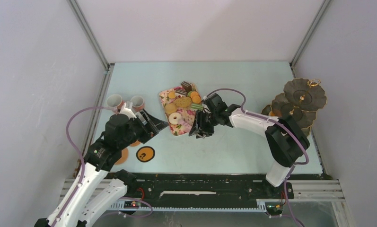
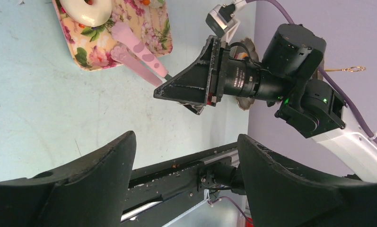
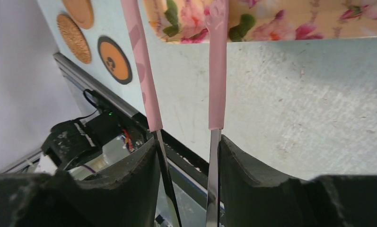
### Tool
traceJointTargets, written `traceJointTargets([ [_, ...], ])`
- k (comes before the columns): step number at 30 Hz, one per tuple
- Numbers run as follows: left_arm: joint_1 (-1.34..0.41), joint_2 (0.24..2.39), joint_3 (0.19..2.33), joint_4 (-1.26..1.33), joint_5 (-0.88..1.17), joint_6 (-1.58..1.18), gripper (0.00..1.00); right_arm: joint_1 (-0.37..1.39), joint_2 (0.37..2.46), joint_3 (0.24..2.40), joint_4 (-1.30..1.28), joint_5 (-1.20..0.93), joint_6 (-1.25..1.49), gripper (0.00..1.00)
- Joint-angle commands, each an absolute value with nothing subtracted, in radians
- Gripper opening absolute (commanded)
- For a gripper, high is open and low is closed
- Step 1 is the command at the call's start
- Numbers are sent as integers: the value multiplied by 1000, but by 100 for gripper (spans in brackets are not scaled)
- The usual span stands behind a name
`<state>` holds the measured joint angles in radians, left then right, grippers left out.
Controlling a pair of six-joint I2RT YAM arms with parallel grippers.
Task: Serve the afternoon tea
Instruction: Pick up the desert from the tray.
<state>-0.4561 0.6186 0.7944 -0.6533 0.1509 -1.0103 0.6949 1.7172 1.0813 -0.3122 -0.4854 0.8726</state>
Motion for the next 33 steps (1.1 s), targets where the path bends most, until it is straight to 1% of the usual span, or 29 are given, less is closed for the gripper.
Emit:
traceJointTargets([
  [1,-459,620,807,-644,136,-979,82,703,1751,1152,-345,-449,771,48],
  [12,-459,609,802,-651,133,-985,82,688,1836,1208,-314,-534,748,48],
  [20,-459,604,799,-652,132,-991,82,681,1878,1235,-291,-667,757,48],
  [33,-459,595,787,-640,140,-1000,82,672,1965,1302,-313,-697,810,46],
])
